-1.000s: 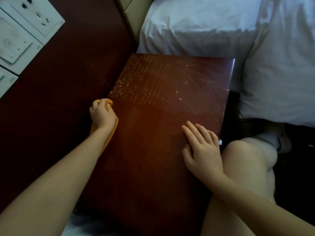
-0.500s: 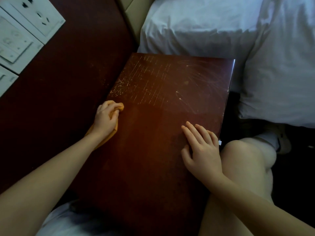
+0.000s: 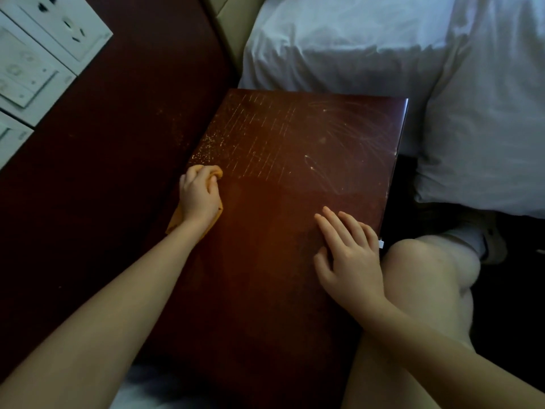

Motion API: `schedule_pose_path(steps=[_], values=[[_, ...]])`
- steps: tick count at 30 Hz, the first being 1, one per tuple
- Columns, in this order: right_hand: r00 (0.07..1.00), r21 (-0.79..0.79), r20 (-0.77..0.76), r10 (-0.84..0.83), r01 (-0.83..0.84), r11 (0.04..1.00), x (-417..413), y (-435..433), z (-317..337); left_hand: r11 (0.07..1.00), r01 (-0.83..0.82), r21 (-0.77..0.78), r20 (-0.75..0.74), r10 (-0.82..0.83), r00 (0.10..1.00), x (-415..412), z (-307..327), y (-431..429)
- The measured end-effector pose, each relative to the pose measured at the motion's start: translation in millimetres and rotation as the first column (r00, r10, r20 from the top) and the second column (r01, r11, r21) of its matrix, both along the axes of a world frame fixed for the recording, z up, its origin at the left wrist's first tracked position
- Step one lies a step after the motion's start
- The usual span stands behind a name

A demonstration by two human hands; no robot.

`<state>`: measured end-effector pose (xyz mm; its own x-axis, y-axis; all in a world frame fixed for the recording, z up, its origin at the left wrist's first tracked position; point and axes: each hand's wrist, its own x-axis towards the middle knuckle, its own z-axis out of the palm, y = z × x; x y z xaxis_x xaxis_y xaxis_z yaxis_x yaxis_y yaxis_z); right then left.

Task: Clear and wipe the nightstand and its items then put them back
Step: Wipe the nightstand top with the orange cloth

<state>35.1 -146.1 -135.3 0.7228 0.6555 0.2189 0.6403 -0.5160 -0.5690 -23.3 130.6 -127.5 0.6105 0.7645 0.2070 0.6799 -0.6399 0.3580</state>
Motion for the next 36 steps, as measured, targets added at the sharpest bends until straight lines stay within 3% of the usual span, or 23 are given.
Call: schedule_pose_path(steps=[3,6,12,14,20,26,28,33,36], values=[[1.000,-0.012,-0.007,0.012,-0.012,1.000,0.4,-0.3,0.6,0.986,0.169,-0.001,-0.034,-0.169,0.985,-12.4,0.5,-2.4],[1.000,-0.027,-0.007,0.019,-0.019,0.999,0.2,-0.2,0.7,0.982,0.188,-0.007,-0.047,-0.188,0.981,-24.5,1.2,1.3],[1.000,0.011,0.007,0.002,-0.002,1.000,0.2,-0.3,-0.1,0.966,-0.257,-0.009,0.041,0.258,0.965,1.3,-1.3,-1.2],[1.000,0.023,0.005,-0.004,0.003,1.000,0.2,-0.1,0.0,0.948,-0.317,-0.021,0.036,0.318,0.947,13.7,-1.1,-5.6],[0.999,0.052,-0.010,-0.034,0.034,0.998,-0.5,-2.5,-0.9,0.999,-0.040,-0.016,0.008,0.040,0.999,18.5,-0.9,-31.1],[0.999,0.021,0.019,-0.048,0.048,0.999,-4.9,-3.9,2.2,0.982,0.184,-0.034,-0.027,-0.185,0.982,-11.9,-1.0,-35.2],[0.999,0.002,0.029,-0.040,0.040,0.999,-4.5,-3.8,2.0,0.991,0.134,-0.019,-0.011,-0.135,0.991,-19.4,-2.2,-29.4],[0.998,-0.002,0.023,-0.051,0.051,0.999,-2.7,-1.1,1.0,0.968,-0.247,-0.034,0.052,0.248,0.967,6.2,-2.0,-24.8],[0.998,0.011,0.032,-0.054,0.054,0.999,-2.0,-0.4,0.1,0.961,-0.274,-0.027,0.031,0.274,0.961,18.8,-1.1,-30.5]])
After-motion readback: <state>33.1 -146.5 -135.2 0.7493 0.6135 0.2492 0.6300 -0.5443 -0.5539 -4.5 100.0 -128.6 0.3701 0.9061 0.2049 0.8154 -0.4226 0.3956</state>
